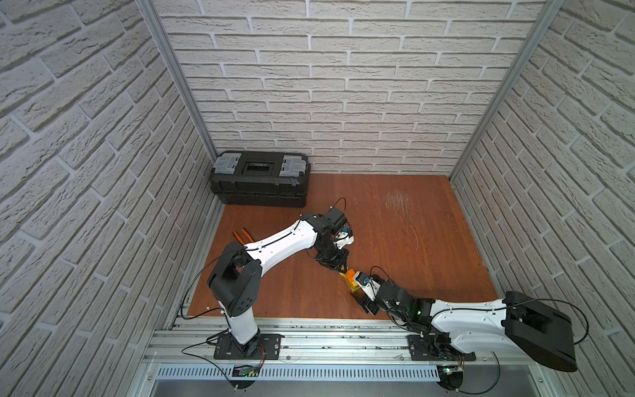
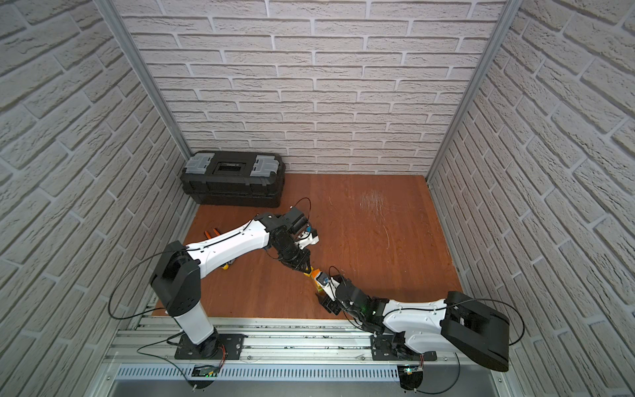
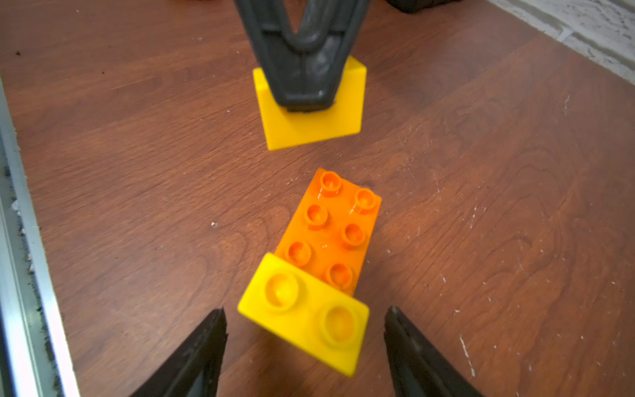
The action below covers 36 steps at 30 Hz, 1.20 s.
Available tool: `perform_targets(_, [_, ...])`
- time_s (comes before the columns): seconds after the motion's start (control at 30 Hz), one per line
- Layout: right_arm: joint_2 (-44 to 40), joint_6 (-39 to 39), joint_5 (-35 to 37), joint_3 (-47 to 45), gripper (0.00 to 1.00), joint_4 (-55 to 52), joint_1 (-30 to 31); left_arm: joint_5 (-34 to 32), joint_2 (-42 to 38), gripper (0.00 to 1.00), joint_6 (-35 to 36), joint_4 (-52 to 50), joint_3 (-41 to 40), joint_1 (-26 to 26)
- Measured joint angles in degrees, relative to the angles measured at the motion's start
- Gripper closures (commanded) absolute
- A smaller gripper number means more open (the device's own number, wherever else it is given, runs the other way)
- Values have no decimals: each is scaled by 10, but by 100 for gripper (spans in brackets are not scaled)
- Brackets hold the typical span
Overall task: Assemble a carrot with lego
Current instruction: Adjust the lego brick at the center of the board, then assemble the lego brick with the lego brick.
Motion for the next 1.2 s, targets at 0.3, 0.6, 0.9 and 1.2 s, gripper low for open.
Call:
perform_targets(0.3, [4, -5, 24, -42, 23, 113, 0, 6, -10, 100, 6, -16, 3, 45])
perform_targets(0.6, [127, -9, 41, -42, 24, 266, 6, 21, -43, 100, 10, -19, -1, 84])
perform_targets(0.9, [202, -4, 75, -42, 27, 353, 37, 30, -43, 100, 9, -19, -13, 83])
perform_targets(1.2, [186, 2, 110, -37, 29, 372, 39, 32, -42, 100, 9, -18, -13, 80])
